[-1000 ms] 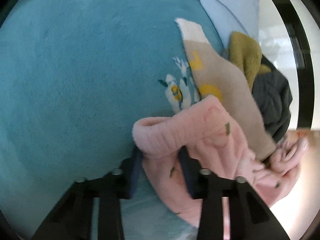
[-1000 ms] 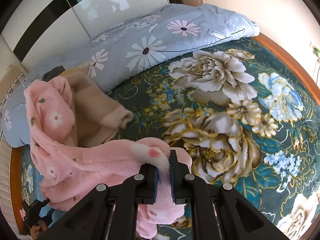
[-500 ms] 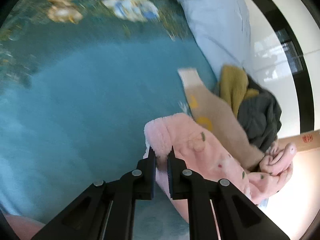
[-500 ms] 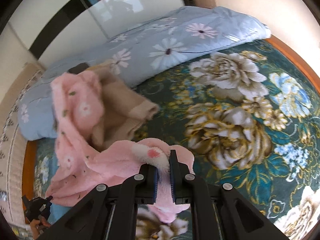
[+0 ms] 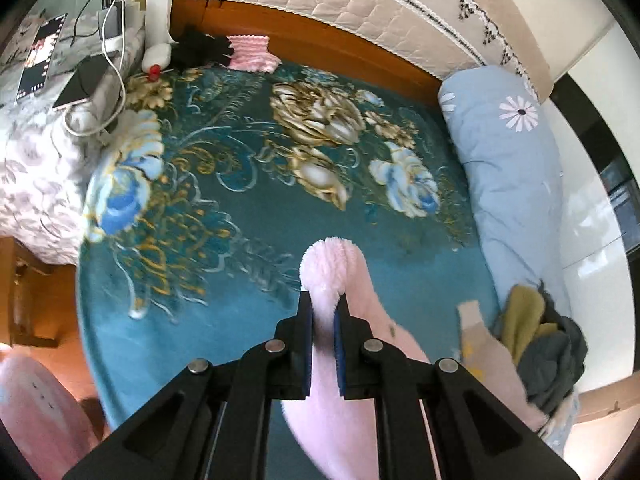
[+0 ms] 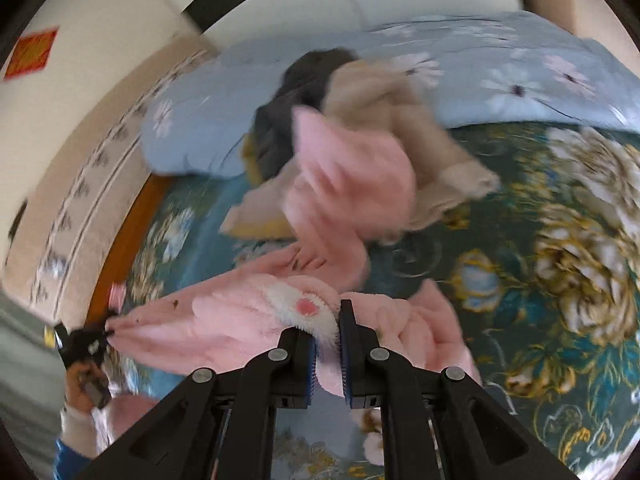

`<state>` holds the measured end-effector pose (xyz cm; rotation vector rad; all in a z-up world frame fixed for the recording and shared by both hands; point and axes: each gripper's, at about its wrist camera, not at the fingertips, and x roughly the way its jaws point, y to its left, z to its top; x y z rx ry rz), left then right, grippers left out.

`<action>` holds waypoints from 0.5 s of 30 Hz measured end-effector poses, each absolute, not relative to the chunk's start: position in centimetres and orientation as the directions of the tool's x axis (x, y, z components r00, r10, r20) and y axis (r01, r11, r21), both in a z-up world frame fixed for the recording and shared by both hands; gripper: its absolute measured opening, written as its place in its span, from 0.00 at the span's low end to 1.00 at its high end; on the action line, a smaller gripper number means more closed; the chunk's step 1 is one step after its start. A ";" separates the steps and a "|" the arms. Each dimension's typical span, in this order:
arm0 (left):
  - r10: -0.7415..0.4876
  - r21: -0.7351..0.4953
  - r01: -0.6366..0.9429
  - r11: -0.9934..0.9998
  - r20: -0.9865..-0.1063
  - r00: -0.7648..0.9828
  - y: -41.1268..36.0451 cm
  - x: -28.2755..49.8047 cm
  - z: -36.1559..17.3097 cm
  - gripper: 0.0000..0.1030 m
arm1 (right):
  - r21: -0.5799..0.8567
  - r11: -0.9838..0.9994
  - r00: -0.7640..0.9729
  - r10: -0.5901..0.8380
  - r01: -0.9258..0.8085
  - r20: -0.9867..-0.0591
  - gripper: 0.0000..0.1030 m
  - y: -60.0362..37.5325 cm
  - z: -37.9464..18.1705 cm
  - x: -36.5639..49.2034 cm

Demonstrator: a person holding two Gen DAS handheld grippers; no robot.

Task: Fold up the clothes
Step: 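Grasp the pants waistband with the left gripper while the right gripper holds the other end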

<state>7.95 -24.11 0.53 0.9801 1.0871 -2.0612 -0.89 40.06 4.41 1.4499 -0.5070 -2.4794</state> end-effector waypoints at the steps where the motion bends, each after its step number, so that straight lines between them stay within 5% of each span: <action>1: -0.164 -0.406 0.776 -0.483 -0.828 -0.536 -24.4 8.0 0.1 0.09 | 0.383 -0.924 -0.455 -0.350 0.021 -0.819 0.10 39.6 3.4 -1.2; 7: -0.131 -0.372 0.811 -0.452 -0.871 -0.473 -24.1 6.8 -4.1 0.09 | 0.268 -0.963 -0.280 -0.264 0.026 -0.923 0.10 37.3 -2.6 -3.2; 15: -0.162 -0.358 0.787 -0.502 -0.855 -0.492 -23.7 5.0 -4.7 0.10 | 0.221 -0.975 -0.441 -0.186 -0.030 -0.878 0.10 37.9 0.7 -7.7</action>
